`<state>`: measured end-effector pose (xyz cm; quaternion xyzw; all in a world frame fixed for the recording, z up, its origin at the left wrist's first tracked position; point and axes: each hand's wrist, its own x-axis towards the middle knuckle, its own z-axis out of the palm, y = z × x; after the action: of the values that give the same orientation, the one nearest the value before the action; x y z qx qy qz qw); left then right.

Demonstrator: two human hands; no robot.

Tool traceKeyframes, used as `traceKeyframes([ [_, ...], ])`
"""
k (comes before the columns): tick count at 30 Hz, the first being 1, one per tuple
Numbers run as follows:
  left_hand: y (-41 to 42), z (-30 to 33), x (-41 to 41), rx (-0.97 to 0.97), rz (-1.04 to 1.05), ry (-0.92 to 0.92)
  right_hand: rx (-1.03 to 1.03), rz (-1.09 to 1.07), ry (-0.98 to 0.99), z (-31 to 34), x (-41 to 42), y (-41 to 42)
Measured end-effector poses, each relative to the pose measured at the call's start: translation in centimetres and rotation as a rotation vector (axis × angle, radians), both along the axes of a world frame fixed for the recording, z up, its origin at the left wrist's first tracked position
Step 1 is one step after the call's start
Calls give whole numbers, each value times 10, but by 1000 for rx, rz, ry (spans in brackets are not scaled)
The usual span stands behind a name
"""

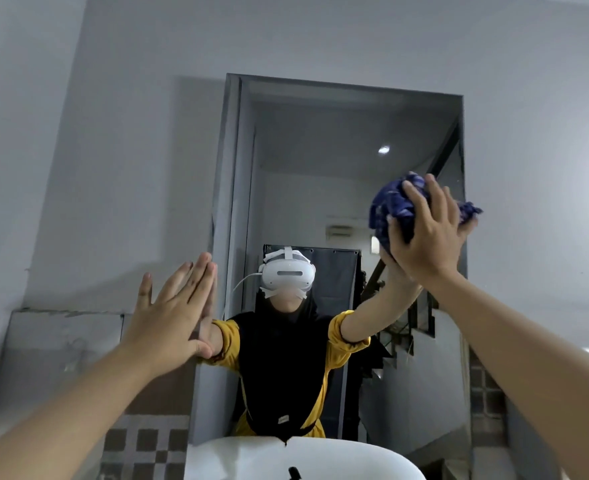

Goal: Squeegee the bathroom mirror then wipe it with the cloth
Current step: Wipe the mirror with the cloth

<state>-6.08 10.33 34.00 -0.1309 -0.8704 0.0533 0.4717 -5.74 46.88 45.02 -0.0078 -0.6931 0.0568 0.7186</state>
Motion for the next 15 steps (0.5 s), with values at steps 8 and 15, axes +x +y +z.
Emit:
traceKeyframes([
  [8,2,-35,-5,37,-33,151,-705,137,6,-17,-2,-46],
  [15,-12,-66,-5,-32,-107,54,-479,185,24,-30,-20,-171],
])
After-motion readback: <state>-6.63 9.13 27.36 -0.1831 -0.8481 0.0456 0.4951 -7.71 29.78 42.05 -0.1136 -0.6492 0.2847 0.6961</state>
